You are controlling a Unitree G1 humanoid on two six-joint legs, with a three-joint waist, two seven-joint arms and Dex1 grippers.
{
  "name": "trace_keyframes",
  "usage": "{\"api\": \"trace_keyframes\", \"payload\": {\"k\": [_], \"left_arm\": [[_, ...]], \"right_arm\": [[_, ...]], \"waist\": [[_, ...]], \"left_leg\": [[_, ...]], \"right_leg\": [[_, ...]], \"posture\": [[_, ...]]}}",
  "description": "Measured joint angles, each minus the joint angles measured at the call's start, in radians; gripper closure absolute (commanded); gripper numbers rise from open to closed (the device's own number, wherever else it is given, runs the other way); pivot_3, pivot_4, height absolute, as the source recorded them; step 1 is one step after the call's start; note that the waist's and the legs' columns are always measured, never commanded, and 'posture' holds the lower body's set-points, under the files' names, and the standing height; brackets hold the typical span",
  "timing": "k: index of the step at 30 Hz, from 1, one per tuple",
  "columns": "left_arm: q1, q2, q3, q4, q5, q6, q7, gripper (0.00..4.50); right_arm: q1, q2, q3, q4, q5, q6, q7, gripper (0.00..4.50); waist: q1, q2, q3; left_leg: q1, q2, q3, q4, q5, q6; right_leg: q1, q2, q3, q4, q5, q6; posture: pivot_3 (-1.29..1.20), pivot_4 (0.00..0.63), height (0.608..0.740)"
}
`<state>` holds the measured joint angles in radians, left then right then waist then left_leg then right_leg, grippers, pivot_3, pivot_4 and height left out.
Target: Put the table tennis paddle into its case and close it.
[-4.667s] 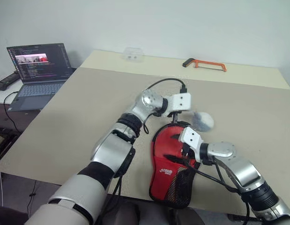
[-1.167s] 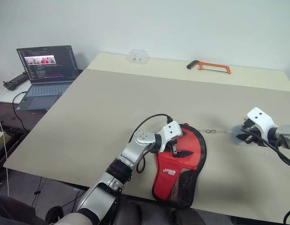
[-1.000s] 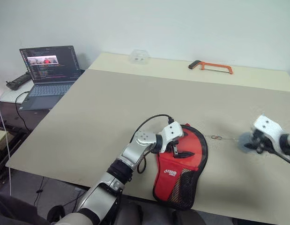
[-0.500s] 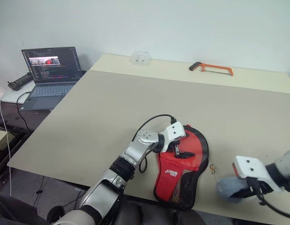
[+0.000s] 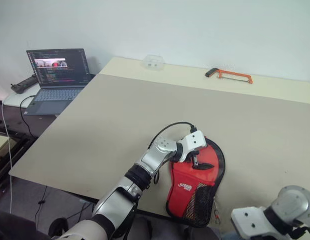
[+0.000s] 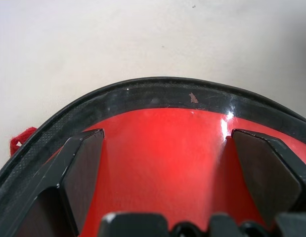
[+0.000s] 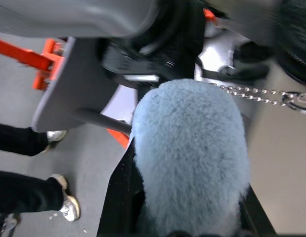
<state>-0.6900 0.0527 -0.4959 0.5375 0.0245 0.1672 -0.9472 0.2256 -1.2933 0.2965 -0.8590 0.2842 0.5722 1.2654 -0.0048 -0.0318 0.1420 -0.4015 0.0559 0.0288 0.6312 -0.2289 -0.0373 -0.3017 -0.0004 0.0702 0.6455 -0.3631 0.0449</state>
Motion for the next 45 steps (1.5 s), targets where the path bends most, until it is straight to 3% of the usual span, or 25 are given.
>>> {"api": "trace_keyframes", "payload": {"k": [10,25,36,45], "left_arm": [[0.016,-0.003,-0.008,-0.024,0.018,0.006,0.014,0.0],[0.028,-0.001,-0.008,-0.038,0.022,0.008,0.023,0.0],[0.025,0.0,-0.007,-0.037,0.021,0.008,0.018,0.0],[0.075,0.062,0.039,-0.164,-0.094,0.12,-0.151,0.0]], "right_arm": [[-0.006,0.014,0.124,-0.046,-0.032,-0.012,0.002,3.83],[-0.048,0.033,0.129,0.032,-0.107,-0.045,-0.012,3.83],[-0.101,0.025,0.041,0.102,-0.065,-0.035,0.023,0.06],[-0.135,-0.019,-0.047,0.313,-0.039,-0.133,0.117,0.02]], "waist": [[0.004,-0.004,-0.004],[0.004,-0.006,-0.006],[0.004,-0.006,-0.006],[-0.001,0.002,0.001]], "left_leg": [[0.0,-0.002,-0.001,-0.001,0.0,0.0],[0.001,-0.002,-0.001,-0.001,0.0,0.0],[0.001,-0.002,-0.001,-0.002,0.0,0.0],[-0.002,-0.002,0.0,-0.003,0.0,0.0]], "right_leg": [[0.001,-0.002,-0.001,0.0,0.0,0.0],[0.001,-0.003,-0.001,0.0,0.0,0.0],[0.001,-0.003,-0.001,0.0,0.0,0.0],[0.001,-0.001,0.0,0.001,0.0,-0.001]], "posture": [[0.0,0.15,0.74],[0.0,0.15,0.74],[0.0,0.15,0.74],[0.0,0.15,0.74]]}}
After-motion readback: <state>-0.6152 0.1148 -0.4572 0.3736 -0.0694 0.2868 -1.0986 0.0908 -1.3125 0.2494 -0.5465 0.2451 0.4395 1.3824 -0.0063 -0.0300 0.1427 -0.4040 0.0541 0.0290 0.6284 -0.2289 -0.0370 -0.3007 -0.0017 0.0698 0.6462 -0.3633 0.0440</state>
